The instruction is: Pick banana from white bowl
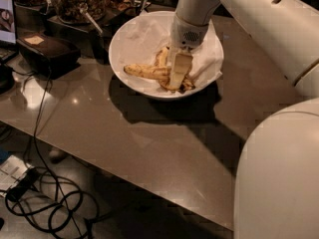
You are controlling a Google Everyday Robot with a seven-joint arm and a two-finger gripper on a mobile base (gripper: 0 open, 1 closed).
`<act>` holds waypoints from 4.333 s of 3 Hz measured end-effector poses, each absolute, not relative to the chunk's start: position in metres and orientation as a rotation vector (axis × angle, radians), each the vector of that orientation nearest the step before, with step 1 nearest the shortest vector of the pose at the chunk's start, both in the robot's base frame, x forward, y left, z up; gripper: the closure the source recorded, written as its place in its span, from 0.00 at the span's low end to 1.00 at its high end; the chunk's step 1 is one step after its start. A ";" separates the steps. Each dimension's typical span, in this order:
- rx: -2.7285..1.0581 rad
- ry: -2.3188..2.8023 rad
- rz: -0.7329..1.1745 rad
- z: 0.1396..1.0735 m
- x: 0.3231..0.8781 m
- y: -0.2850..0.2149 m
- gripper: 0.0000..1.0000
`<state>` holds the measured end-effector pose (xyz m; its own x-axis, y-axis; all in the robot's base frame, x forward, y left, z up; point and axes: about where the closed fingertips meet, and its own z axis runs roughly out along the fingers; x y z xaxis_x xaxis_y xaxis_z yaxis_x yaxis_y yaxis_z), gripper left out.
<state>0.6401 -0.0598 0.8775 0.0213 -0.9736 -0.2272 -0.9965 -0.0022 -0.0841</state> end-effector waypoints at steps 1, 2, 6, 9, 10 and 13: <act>-2.065 2.074 0.172 0.867 0.640 -0.059 0.55; -2.065 2.077 0.171 0.867 0.639 -0.059 0.79; -2.037 1.937 0.170 0.918 0.612 -0.062 1.00; -2.086 1.792 0.205 0.935 0.568 -0.045 1.00; -2.085 1.791 0.209 0.934 0.569 -0.043 1.00; -2.009 1.826 0.264 0.944 0.470 -0.013 1.00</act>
Offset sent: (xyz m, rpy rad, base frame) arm -0.0113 -0.0041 -0.0088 -0.0265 0.0476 -0.0198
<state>0.4701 -0.0134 0.9437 0.1237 -0.9054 -0.4060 -0.9834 -0.0572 -0.1721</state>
